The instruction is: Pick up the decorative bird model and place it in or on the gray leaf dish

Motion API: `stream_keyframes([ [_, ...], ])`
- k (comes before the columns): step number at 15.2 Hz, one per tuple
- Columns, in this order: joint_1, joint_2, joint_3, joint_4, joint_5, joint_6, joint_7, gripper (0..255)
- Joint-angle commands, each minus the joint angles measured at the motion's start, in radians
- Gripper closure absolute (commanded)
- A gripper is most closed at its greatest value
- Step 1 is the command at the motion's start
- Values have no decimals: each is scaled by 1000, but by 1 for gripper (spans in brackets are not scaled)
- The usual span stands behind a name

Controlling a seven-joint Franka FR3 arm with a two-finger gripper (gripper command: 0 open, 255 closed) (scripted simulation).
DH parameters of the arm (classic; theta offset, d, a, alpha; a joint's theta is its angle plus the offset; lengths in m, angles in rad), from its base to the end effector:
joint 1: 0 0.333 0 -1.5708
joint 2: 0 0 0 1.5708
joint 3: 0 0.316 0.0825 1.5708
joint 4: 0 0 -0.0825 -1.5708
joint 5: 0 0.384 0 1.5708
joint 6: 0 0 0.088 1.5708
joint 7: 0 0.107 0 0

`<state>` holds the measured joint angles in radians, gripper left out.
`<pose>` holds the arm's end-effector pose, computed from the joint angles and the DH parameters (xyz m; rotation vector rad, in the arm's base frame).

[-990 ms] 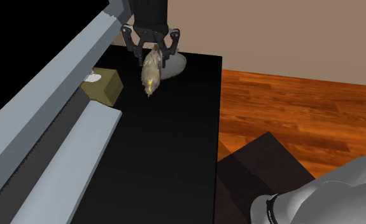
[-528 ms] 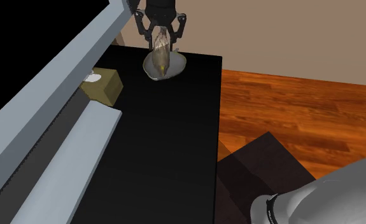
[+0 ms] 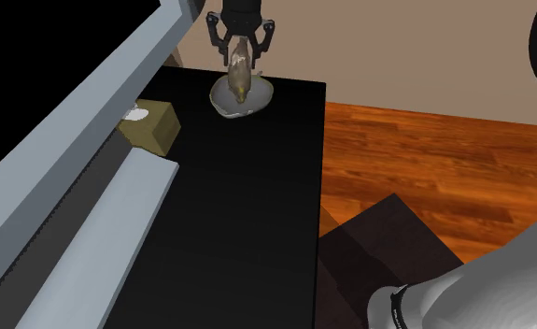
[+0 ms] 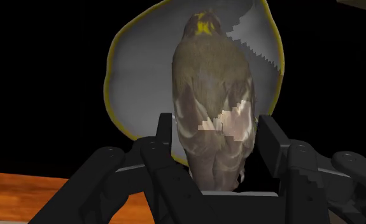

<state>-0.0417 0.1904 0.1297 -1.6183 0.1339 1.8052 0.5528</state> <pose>0.6181 0.0599 0.5120 -2.9020 0.7385 0.0761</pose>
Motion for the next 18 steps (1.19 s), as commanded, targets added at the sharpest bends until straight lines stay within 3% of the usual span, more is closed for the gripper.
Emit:
stream_keyframes([
  [1,0,-1,0,-31,1,30,-4,255],
  [7,1,10,0,-106,3,117,-15,255],
  [15,2,10,0,-106,3,117,-15,255],
  [16,1,12,0,-106,3,117,-16,0],
  [18,1,8,0,-114,4,121,-17,0],
])
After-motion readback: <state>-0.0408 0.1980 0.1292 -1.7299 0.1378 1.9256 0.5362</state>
